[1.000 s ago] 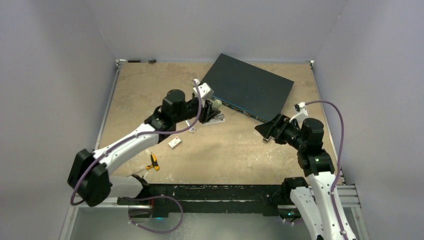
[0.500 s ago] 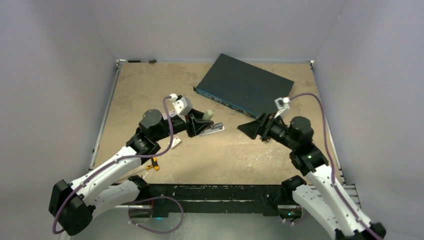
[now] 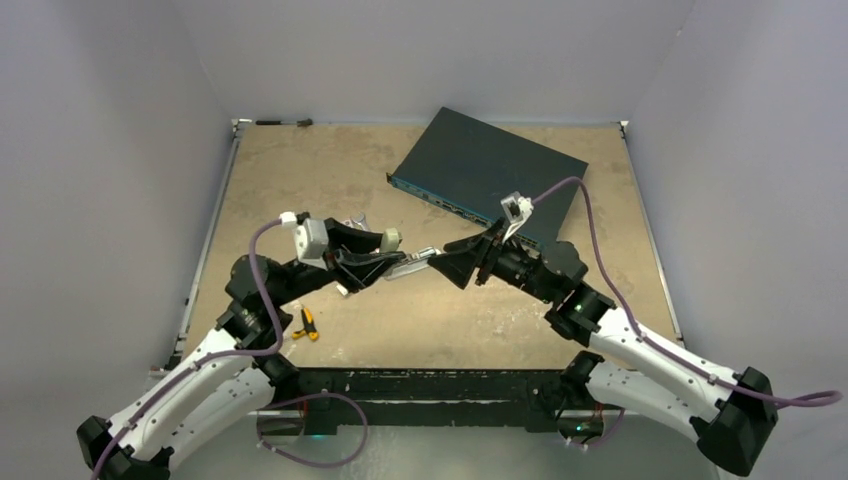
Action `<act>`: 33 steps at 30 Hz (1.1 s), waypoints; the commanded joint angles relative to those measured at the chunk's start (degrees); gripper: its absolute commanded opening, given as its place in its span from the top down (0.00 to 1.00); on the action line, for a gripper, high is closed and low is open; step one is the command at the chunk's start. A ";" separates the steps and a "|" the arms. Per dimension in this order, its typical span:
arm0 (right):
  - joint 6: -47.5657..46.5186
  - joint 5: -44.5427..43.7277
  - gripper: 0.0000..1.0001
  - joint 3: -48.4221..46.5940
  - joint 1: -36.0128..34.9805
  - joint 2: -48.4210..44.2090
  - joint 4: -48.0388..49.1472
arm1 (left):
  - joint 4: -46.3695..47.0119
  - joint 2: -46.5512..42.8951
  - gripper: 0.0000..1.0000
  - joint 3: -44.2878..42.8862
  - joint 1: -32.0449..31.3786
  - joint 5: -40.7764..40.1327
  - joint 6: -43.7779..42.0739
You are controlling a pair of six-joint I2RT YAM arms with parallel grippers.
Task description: Unload the staples from the stapler
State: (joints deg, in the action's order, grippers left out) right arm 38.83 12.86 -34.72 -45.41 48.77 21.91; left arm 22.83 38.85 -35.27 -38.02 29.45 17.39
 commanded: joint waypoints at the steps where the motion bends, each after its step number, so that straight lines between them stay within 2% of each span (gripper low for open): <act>1: 7.60 -3.16 0.24 4.91 -1.29 -0.77 14.96 | 3.96 -3.13 1.00 2.18 -0.18 -0.05 1.85; 5: 12.55 -4.55 0.25 6.67 -2.05 -3.17 19.15 | 3.65 -4.25 1.00 3.05 -0.16 -0.98 0.93; 10: 14.11 -6.67 0.22 3.63 -2.11 -5.39 13.73 | 3.63 -4.02 1.00 3.21 -0.14 -0.92 0.15; 16: 19.62 -7.68 0.23 0.32 -2.17 -1.53 7.38 | 4.95 -3.42 1.00 3.60 -0.21 -0.28 -0.22; 23: 25.94 -10.38 0.23 1.80 -2.89 1.81 7.48 | 8.74 -3.39 1.00 5.31 -0.12 -0.50 0.73; 33: 27.90 -10.23 0.23 3.18 -4.76 3.69 8.50 | 18.87 -4.05 1.00 9.76 -0.14 -4.34 3.65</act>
State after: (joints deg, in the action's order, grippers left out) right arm 64.73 3.97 -32.42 -49.58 52.18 28.67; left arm 31.77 35.55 -26.96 -38.02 27.46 18.76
